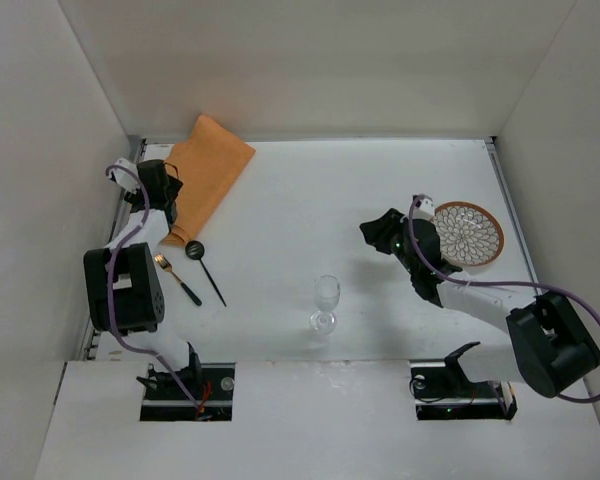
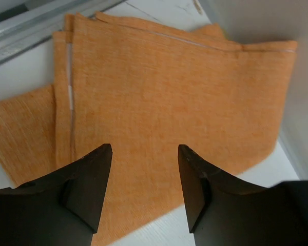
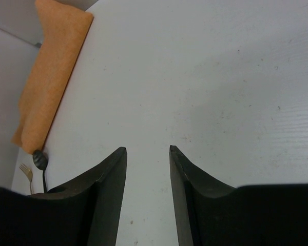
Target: Set the dinner table for one person
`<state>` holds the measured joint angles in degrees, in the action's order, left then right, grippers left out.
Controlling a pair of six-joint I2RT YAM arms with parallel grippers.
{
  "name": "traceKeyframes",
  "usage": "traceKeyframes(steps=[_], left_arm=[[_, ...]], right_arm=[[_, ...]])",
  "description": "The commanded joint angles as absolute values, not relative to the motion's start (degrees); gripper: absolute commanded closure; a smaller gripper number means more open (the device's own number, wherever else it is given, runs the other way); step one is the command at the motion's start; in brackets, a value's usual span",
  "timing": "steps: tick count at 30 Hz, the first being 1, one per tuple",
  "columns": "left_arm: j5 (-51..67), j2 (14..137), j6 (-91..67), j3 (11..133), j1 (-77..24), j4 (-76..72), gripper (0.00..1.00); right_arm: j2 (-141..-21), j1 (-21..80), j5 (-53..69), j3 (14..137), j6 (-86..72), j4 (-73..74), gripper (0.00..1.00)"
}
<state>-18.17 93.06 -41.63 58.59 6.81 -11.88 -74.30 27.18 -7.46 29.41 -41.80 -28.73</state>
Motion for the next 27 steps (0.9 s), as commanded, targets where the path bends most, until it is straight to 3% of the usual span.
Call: traceKeyframes(steps=[1, 13, 27], left_arm=[[-14.42, 96.66, -41.48, 63.71, 10.84, -8.71, 0.47], [-11.69, 104.41, -40.52, 67.06, 16.83, -8.52, 0.48], [-8.88, 107.31, -39.55, 64.60, 18.94, -12.57, 0.40]], right_arm=[[-73.21, 27.02, -6.77, 30.15, -41.05, -31.55, 0.54], [-74.97, 27.38, -5.89, 31.20, -40.70, -31.82, 0.49], [-75.50, 27.73, -5.19, 31.11, -40.60, -32.79, 0.42]])
